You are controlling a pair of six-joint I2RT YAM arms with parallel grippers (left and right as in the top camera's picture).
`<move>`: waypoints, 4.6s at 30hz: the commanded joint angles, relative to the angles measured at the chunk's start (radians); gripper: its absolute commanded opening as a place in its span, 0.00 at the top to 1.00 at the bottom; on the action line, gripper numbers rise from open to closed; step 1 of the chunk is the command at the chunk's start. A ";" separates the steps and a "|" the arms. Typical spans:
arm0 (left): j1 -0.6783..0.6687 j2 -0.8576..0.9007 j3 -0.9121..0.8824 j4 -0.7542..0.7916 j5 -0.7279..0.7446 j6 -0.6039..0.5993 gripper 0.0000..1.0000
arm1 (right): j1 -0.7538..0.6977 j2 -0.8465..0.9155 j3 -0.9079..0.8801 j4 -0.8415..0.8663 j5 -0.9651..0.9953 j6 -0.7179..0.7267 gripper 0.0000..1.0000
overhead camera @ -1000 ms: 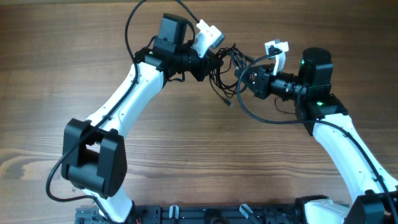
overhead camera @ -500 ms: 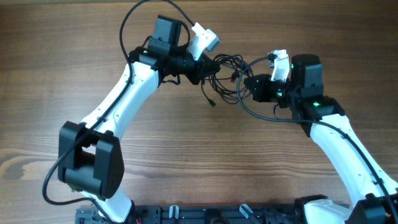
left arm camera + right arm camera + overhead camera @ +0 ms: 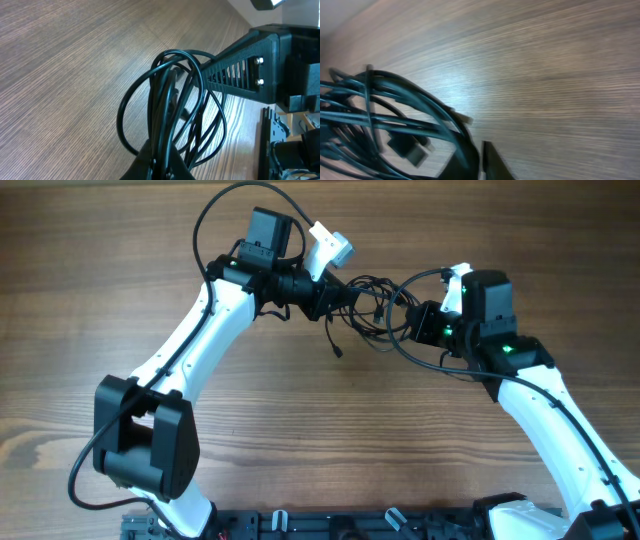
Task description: Untangle cables
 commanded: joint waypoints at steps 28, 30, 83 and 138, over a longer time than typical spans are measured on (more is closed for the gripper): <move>-0.065 -0.076 0.016 0.067 -0.039 -0.078 0.94 | -0.060 0.005 -0.023 0.167 -0.482 -0.171 0.45; -0.066 -0.077 0.016 0.067 -0.023 -0.082 0.95 | -0.059 0.007 -0.023 0.194 -0.478 -0.160 0.44; 0.183 -0.106 0.016 -0.017 -0.133 -0.100 0.95 | -0.253 0.072 -0.023 -0.002 -0.017 -0.068 0.90; -0.056 -0.099 0.016 0.283 0.291 -0.206 0.91 | -0.076 0.076 -0.024 0.431 -0.444 -0.007 0.54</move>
